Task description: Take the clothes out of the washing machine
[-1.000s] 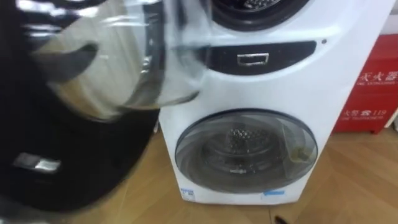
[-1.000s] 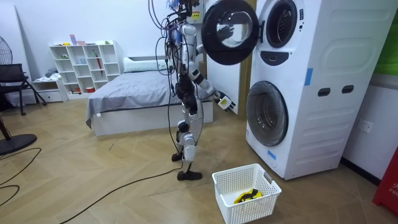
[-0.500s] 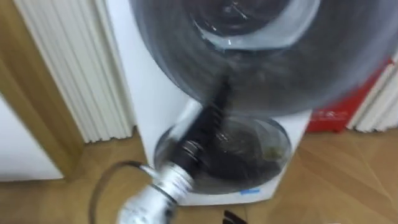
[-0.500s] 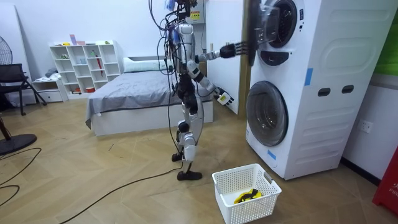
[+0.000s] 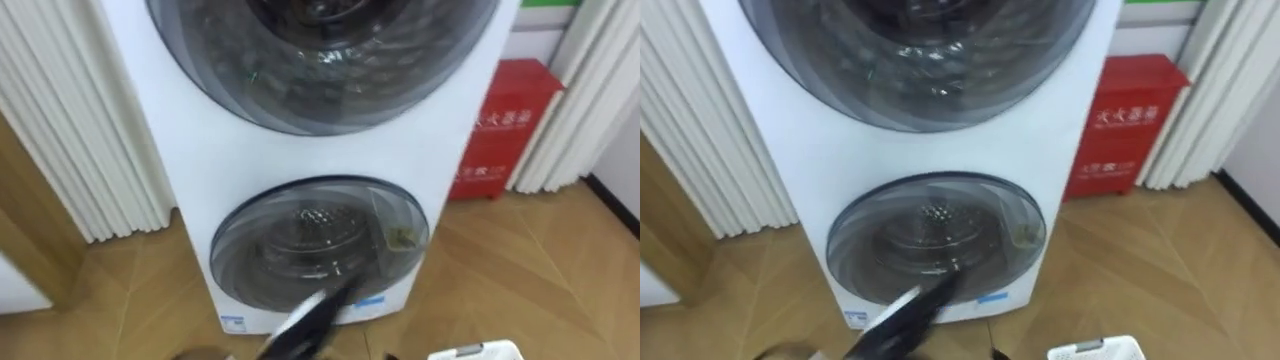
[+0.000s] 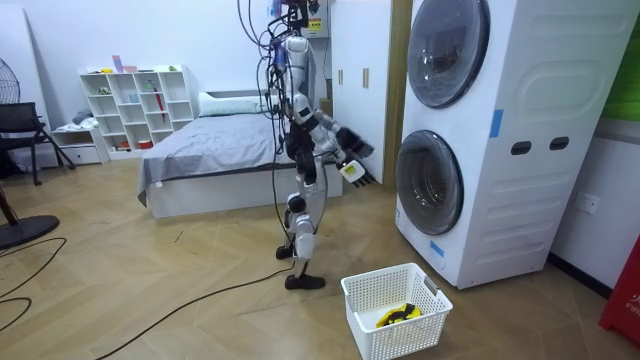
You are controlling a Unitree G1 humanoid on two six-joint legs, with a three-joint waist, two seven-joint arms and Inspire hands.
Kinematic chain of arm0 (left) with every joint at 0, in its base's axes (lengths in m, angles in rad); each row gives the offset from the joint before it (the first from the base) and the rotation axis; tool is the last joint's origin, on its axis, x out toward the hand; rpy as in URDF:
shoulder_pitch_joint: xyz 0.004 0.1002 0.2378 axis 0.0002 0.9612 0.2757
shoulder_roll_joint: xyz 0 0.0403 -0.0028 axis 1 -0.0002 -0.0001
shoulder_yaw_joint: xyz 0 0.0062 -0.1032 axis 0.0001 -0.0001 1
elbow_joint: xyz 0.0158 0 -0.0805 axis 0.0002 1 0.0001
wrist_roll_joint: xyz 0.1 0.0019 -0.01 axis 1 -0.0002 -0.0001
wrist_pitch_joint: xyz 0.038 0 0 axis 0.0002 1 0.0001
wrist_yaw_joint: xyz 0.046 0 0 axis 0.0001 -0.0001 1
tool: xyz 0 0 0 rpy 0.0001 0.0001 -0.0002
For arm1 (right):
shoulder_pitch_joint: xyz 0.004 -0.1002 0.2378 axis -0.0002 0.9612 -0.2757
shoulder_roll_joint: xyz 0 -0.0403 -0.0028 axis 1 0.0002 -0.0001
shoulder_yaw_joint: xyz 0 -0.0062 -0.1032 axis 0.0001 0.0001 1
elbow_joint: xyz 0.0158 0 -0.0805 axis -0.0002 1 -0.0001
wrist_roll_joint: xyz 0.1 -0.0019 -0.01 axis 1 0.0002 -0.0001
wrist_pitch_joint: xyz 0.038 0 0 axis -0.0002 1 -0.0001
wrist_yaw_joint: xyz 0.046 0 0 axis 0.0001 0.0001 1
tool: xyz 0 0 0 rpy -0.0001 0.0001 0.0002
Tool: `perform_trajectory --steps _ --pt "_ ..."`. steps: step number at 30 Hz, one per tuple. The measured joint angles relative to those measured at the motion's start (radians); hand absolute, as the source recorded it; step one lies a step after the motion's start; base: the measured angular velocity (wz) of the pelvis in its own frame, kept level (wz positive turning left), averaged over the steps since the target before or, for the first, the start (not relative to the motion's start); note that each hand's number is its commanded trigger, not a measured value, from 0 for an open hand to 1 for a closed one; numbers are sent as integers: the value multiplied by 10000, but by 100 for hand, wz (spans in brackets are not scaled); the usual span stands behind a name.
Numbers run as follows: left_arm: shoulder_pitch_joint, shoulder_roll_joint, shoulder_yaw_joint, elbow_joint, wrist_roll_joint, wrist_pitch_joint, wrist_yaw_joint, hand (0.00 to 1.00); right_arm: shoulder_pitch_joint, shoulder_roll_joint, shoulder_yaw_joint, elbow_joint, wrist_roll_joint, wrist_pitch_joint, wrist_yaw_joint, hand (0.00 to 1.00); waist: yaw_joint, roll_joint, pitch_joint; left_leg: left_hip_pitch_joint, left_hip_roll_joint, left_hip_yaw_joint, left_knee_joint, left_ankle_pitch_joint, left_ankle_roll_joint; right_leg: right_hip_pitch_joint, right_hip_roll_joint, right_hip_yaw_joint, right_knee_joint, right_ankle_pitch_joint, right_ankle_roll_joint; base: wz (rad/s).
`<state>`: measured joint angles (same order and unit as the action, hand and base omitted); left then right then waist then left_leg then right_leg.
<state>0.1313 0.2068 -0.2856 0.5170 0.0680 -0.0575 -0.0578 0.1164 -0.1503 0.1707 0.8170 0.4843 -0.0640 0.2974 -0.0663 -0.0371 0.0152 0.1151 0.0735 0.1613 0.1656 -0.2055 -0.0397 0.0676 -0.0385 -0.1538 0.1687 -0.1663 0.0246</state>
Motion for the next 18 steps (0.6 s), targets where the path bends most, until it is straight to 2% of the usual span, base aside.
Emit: perform_trajectory --steps 2,3,5,6,8,9,11,12,14,18 --pt "571 292 1293 1854 575 -143 842 0 200 -131 -182 549 66 -8 -54 0 334 14 -18 -1 34 -2 -1 -2 -3 1 27 -52 -16 3 -5 0" --pt "716 355 1618 2284 608 -228 1041 0 248 -135 -275 731 134 -20 -44 0 382 13 -28 6 36 1 -8 -2 -3 4 28 -101 -22 3 -5 0" --pt "1325 594 2611 3694 1013 -385 1838 0 361 -157 -649 1478 279 -18 -37 0 521 57 -125 19 40 -13 -55 -3 -4 46 32 -151 -79 4 -6 7" --pt "1458 651 2750 3992 1207 -383 2031 0 414 -170 -721 1534 279 -1 -48 0 564 76 -147 36 34 -12 -72 -5 -7 82 32 -149 -126 5 -8 0" --pt "1747 685 2934 5173 2160 -322 2512 0 561 -223 -784 1652 287 -20 -43 0 742 203 -125 249 25 -6 -211 -24 -38 290 36 -150 -225 5 -8 2" --pt "1779 672 2942 5403 2322 -293 2539 0 552 -213 -777 1739 319 -21 -34 0 747 229 -114 294 21 -6 -220 -28 -44 348 32 -170 -228 5 -8 13" --pt "1854 282 2971 5971 2521 -72 2622 0 495 -144 -766 2059 663 -5 26 0 756 286 -115 363 18 -2 -224 -77 -112 425 17 -297 -283 2 -3 16" --pt "1845 164 2972 6047 2521 -22 2619 0 488 -138 -766 2058 707 -5 39 0 755 290 -111 344 18 -2 -226 -84 -118 425 17 -322 -307 1 -2 11" --pt "1831 -249 2994 6069 2512 195 2605 0 400 -103 -767 2397 1009 -9 60 0 756 276 -98 283 34 -11 -229 -91 -120 423 31 -380 -334 -1 -5 12" --pt "1792 -611 3015 6075 2511 467 2458 0 477 -44 -766 2753 1371 11 -7 0 853 205 -96 309 50 -19 -214 -98 -114 493 45 -369 -331 -1 -10 3"
